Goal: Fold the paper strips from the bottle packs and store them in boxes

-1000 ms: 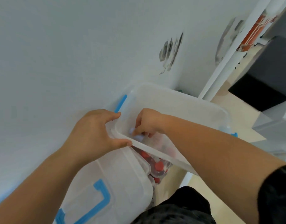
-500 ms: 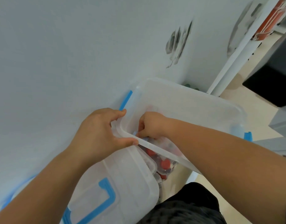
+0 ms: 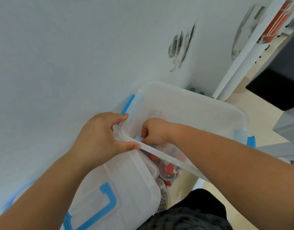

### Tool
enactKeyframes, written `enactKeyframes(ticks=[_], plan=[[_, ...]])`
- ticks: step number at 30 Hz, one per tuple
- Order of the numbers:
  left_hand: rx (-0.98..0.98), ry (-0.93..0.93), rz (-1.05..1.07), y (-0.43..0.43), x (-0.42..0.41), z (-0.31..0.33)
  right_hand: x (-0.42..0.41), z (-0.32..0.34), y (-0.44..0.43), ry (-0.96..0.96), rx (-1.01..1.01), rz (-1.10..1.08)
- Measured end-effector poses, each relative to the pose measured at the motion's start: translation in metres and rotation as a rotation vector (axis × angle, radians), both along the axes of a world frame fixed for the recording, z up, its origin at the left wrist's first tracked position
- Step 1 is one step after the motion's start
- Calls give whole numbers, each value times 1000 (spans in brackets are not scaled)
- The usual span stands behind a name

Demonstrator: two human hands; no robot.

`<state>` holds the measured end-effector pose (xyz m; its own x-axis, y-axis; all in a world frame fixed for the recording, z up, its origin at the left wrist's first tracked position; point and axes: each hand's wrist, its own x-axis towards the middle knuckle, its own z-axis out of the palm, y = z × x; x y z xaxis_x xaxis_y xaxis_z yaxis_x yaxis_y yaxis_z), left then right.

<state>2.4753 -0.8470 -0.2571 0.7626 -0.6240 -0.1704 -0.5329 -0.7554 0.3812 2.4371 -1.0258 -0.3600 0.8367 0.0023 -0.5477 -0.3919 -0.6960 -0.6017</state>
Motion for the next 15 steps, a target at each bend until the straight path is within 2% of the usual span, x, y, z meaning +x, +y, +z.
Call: enactKeyframes(ticks=[6,9,12,15], plan=[[14,11,7,1,1,0,1,1,2,-14,6,-60],[12,13,6,1,0,0,1,2,-1,-104,-31,-97],[13,18,13,1,-1,0,-1,-1,0,-174,-100,-70],[10,16,6,2,-1,0,-3,-7,3,-157,-133,-22]])
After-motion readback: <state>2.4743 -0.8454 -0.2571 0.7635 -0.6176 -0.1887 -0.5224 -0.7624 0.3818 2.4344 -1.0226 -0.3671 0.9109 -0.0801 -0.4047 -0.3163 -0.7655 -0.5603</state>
